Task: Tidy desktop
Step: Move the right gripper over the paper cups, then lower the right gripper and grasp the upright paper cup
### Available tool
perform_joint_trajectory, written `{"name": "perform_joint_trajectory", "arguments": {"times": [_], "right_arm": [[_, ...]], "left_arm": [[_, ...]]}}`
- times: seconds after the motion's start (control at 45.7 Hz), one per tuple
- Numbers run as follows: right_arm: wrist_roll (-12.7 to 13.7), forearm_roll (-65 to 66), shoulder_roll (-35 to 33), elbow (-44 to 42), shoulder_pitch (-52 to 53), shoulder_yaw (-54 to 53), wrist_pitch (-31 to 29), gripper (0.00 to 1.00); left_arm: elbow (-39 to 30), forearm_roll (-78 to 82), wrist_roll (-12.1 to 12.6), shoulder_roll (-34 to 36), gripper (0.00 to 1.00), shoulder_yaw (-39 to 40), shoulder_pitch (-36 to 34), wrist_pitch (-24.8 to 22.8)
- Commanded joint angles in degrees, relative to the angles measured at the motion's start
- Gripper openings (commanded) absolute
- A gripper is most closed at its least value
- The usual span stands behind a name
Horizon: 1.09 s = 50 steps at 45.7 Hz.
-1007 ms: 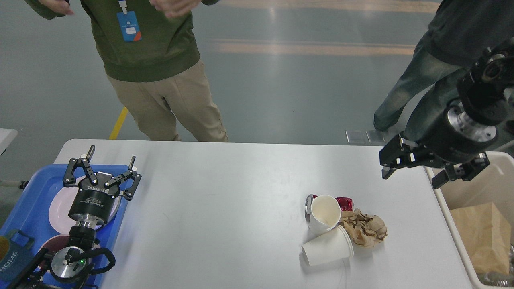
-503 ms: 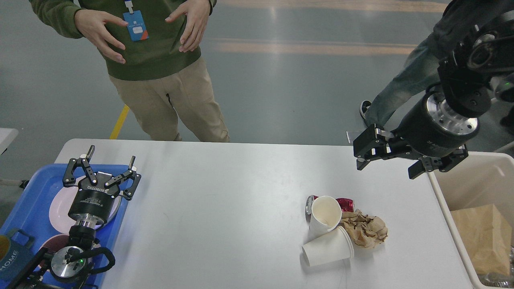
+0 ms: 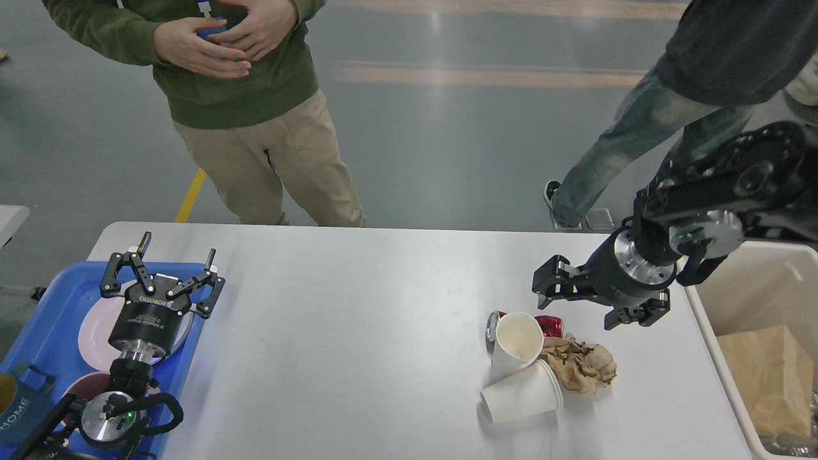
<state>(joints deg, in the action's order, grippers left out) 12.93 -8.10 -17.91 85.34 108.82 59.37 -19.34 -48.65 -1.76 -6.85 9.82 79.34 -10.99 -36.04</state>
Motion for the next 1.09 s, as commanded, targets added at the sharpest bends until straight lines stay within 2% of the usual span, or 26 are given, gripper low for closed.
{"name": "perform_joint_trajectory", "arguments": {"times": [0.0, 0.197, 0.284, 0.328, 0.394, 0.481, 0.635, 0.744, 0.81, 0.875, 0.941, 1.072], "right_arm": [[1.2, 0.0, 3.4, -7.6, -10.5, -2.5, 2.2, 1.00], [1.4, 0.0, 7.6, -18.1, -21.3, -5.0, 2.6, 1.00], [1.5, 0.0, 8.2, -20.6, -23.7, -5.8, 2.7, 0.93], [1.5, 0.0, 8.3, -21.3, -24.1, -6.1, 2.7, 0.86], [1.5, -0.3, 8.4, -21.9, -24.4, -6.2, 2.7, 0.68], [1.4, -0.6, 8.4, -23.5, -25.8, -6.5, 2.7, 0.59], [1.5, -0.6, 8.3, -24.2, -27.3, -7.9, 3.2, 0.28], [1.5, -0.6, 8.3, -24.0, -27.2, -7.9, 4.6, 0.20], [1.7, -0.8, 8.3, -23.8, -27.2, -7.9, 5.9, 0.06], [2.8, -1.0, 8.2, -23.6, -26.8, -7.9, 6.1, 0.00], [4.0, -1.0, 8.2, -23.3, -26.6, -7.9, 6.1, 0.00], [4.5, -1.0, 8.2, -22.1, -26.6, -8.5, 5.4, 0.00]], "left_arm": [[0.0, 0.0, 0.0, -0.1, 0.97, 0.0, 0.0, 0.0], [0.0, 0.0, 0.0, 0.0, 0.97, 0.0, 0.0, 0.0], [0.0, 0.0, 0.0, 0.0, 0.97, -0.1, 0.0, 0.0], [0.0, 0.0, 0.0, 0.0, 0.97, -0.1, 0.0, 0.0], [0.0, 0.0, 0.0, -0.1, 0.97, 0.0, 0.0, 0.0], [0.0, 0.0, 0.0, 0.0, 0.97, -0.1, 0.0, 0.0], [0.0, 0.0, 0.0, 0.0, 0.97, 0.0, 0.0, 0.0], [0.0, 0.0, 0.0, 0.0, 0.97, 0.0, 0.0, 0.0], [0.0, 0.0, 0.0, 0.0, 0.97, 0.0, 0.0, 0.0], [0.0, 0.0, 0.0, 0.0, 0.97, 0.0, 0.0, 0.0], [0.0, 0.0, 0.0, 0.0, 0.97, 0.0, 0.0, 0.0], [0.0, 0.0, 0.0, 0.0, 0.97, 0.0, 0.0, 0.0]]}}
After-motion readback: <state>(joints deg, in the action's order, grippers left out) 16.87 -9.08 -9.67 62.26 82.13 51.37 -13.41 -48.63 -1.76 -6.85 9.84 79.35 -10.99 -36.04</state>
